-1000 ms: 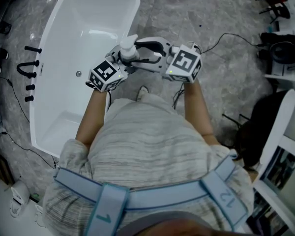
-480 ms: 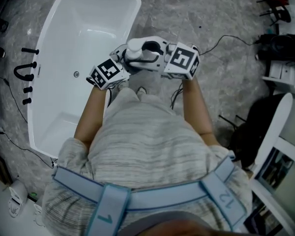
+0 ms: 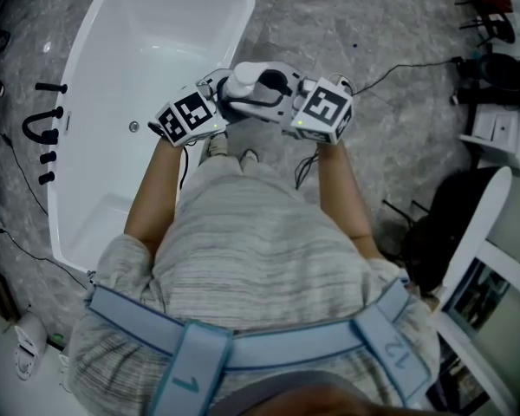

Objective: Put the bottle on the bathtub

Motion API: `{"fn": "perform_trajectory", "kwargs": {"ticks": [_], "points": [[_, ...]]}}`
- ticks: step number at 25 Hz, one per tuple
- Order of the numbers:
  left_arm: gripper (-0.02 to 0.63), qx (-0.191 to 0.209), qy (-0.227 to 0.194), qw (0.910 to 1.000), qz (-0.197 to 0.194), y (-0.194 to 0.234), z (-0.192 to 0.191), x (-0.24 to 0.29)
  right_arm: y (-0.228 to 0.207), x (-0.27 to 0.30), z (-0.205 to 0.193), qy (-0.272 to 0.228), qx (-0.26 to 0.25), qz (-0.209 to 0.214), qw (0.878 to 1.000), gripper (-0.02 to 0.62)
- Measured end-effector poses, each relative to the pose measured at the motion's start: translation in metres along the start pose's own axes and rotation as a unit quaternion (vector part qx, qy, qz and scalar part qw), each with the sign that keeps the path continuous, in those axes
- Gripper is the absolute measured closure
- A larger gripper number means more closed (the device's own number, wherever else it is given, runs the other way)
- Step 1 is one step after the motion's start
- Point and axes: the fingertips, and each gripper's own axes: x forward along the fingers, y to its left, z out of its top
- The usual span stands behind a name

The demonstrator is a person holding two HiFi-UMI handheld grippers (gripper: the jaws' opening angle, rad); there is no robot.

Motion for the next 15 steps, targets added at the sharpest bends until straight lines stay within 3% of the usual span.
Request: {"fn": "perform_trajectory", "kwargs": {"ticks": [6, 15], "points": [[0.367, -0.007, 0.015, 0.9999, -0.004, 0.009, -0.01, -0.008, -0.009, 0.012, -0.004, -0.004, 0.013, -0.005, 1.0, 0.373], [0.365, -0.027, 0.031, 0.9984, 0.039, 0.03, -0.032, -0.018, -0.024, 0.036, -0.016, 0.005, 0.017, -0.005, 1.0, 0.373]]}}
